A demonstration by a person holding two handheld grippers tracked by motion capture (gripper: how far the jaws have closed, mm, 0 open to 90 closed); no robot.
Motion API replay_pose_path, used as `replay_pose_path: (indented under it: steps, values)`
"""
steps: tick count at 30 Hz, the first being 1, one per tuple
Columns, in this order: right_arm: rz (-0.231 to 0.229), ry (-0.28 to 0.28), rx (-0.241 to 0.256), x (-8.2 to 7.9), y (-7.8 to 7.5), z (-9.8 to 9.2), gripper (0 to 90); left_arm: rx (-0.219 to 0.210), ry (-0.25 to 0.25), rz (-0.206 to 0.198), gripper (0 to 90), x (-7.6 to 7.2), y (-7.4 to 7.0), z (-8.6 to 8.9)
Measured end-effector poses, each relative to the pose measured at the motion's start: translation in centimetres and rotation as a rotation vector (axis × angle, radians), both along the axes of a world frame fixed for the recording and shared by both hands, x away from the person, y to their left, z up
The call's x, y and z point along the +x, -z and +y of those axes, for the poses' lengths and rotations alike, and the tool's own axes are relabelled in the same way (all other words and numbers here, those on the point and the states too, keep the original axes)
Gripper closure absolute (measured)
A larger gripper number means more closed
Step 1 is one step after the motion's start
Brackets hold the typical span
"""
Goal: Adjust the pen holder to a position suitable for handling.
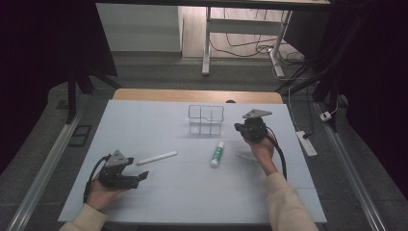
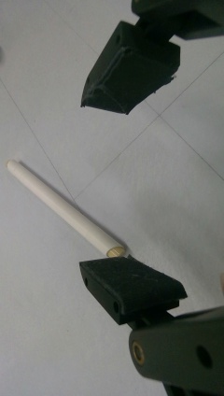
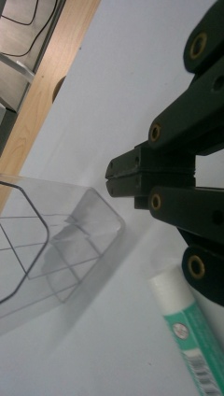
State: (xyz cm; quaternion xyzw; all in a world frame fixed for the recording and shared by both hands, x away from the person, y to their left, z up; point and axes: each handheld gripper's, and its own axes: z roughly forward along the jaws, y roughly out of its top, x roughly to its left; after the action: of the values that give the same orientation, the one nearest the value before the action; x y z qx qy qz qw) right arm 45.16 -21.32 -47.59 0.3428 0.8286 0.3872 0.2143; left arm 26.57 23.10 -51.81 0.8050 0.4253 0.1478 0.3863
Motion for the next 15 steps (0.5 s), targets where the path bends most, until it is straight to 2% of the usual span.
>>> replay_pose_path:
  steps: [2,4,5,9,15]
  values:
    - [0.001,-0.005,0.001,-0.2,-0.1,-0.2,87.5,0.0,0.001,0.0,18.8,0.0,0.0,0.0]
    - [0.014,-0.027,0.009,-0.8,-0.2,-0.9,78.7,0.002,0.002,0.0,18.8,0.0,0.0,0.0]
    - [0.014,-0.027,0.009,-0.8,-0.2,-0.9,78.7,0.002,0.002,0.0,18.8,0.0,0.0,0.0]
    - [0.017,-0.054,0.016,-1.7,-0.6,-1.8,65.3,0.002,0.002,0.0,18.8,0.0,0.0,0.0]
    - [0.023,-0.087,0.018,-2.3,-1.0,-2.4,57.4,0.003,0.003,-0.004,18.8,-0.1,0.0,-0.1]
